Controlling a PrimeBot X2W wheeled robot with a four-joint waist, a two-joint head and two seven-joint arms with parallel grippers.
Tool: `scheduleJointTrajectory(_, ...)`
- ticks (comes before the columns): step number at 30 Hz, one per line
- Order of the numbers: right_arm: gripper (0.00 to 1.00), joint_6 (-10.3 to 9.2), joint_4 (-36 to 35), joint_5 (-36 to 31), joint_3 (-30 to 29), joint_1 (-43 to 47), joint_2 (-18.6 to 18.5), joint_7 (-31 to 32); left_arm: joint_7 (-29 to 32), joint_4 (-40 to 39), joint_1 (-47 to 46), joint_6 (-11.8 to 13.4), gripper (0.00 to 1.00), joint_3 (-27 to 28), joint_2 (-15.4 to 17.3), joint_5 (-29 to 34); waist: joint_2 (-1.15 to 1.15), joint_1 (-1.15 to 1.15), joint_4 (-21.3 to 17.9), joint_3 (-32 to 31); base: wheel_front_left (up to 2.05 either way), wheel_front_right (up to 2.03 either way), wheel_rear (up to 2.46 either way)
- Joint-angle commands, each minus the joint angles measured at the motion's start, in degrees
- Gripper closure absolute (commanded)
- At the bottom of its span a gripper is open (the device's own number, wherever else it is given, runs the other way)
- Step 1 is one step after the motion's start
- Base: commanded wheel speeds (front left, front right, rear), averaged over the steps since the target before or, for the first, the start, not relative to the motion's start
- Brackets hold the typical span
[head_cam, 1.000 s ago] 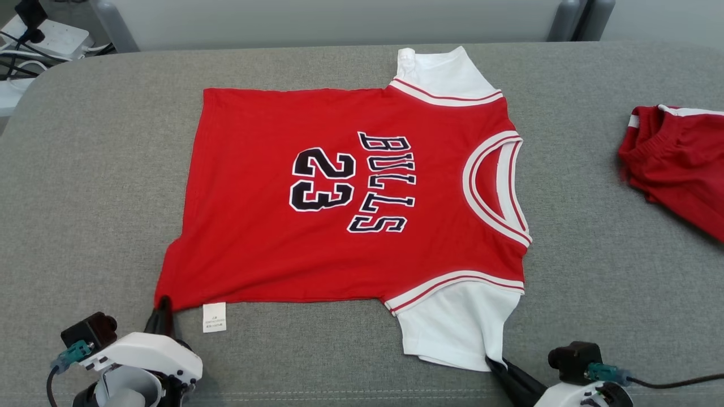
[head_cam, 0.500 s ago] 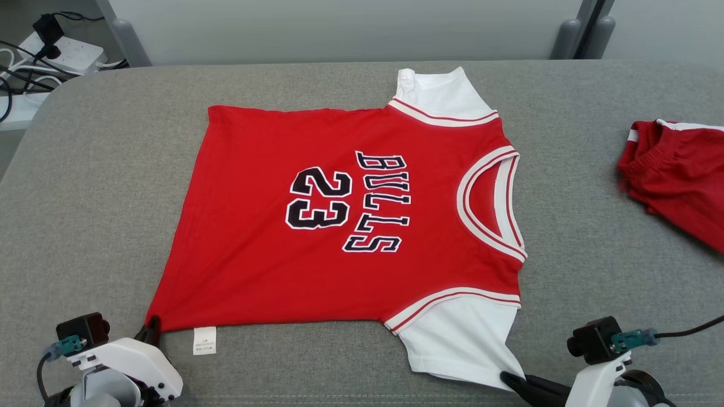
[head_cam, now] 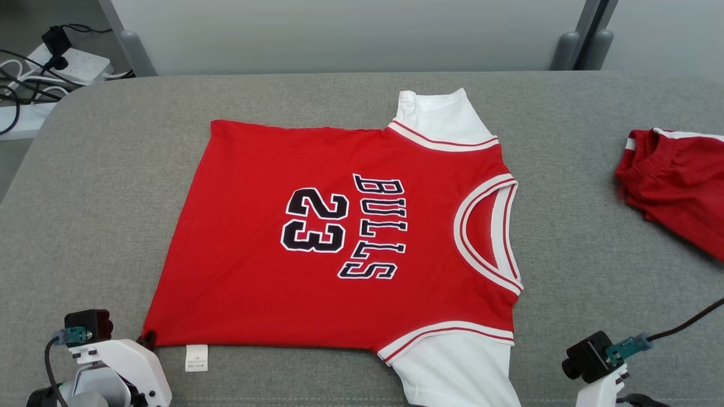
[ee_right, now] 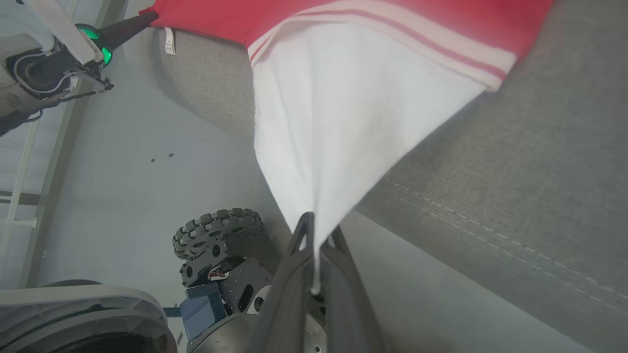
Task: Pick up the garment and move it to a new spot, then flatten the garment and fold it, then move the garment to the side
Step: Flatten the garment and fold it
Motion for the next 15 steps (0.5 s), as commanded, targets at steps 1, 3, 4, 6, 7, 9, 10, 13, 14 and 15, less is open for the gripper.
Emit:
scheduleJointTrajectory(1,1.00,-0.16,-1.49,0.41,-0.39,0.84,-2.28,0.37,0.35,-0.66,-1.64,0.03,1.00,1.14,3.05,0.63,0.00,0.00,0.07,-0.11,0.00,0.00,0.00)
scheduleJointTrajectory(3,1.00,-0.16,-2.25,0.39,-1.18,1.20,-2.47,0.88,1.80,-1.35,-1.29,0.03,1.00,0.37,3.42,0.24,0.00,0.00,0.20,-0.28,0.00,0.00,0.00)
scheduleJointTrajectory(4,1.00,-0.16,-2.63,0.21,-1.75,1.27,-2.56,0.80,2.38,-1.96,-1.16,0.03,1.00,0.01,3.66,0.00,0.00,0.00,0.31,-0.34,0.00,0.00,0.00)
scheduleJointTrajectory(6,1.00,-0.16,-3.36,-0.09,-3.01,1.34,-2.63,0.66,4.19,-3.30,-0.99,0.03,1.00,-0.94,4.09,-0.44,0.00,0.00,0.50,-0.41,0.00,0.00,0.00)
scheduleJointTrajectory(7,1.00,-0.16,-3.76,-0.12,-3.76,1.30,-2.61,0.64,5.49,-4.13,-1.04,0.03,1.00,-1.56,4.31,-0.68,0.00,0.00,0.59,-0.41,0.00,0.00,0.00)
scheduleJointTrajectory(9,1.00,-0.16,-4.46,-0.68,-5.48,0.77,-2.77,0.43,8.95,-6.13,-1.35,0.03,1.00,-2.99,5.09,-1.20,0.00,0.00,0.78,-0.34,0.00,0.00,0.00)
scheduleJointTrajectory(10,1.00,-0.16,-4.55,-1.06,-6.24,0.40,-2.92,0.54,10.93,-7.17,-1.56,0.03,1.00,-3.91,5.62,-1.26,0.00,0.00,0.86,-0.21,0.00,0.00,0.00)
scheduleJointTrajectory(13,1.00,-0.16,-4.40,-1.51,-8.88,-1.42,-2.82,0.70,16.91,-10.73,-2.79,0.03,1.00,-6.16,7.38,-1.83,0.00,0.00,1.04,0.24,0.00,0.00,0.00)
scheduleJointTrajectory(14,1.00,-0.16,-4.11,-1.50,-9.69,-2.17,-2.69,0.89,18.95,-11.76,-3.30,0.03,1.00,-6.86,8.02,-1.82,0.00,0.00,1.09,0.40,0.00,0.00,0.00)
scheduleJointTrajectory(15,1.00,-0.16,-3.77,-1.68,-10.36,-3.02,-2.58,1.12,21.03,-12.78,-3.85,0.03,1.00,-7.46,8.45,-1.94,0.00,0.00,1.17,0.57,0.00,0.00,0.00)
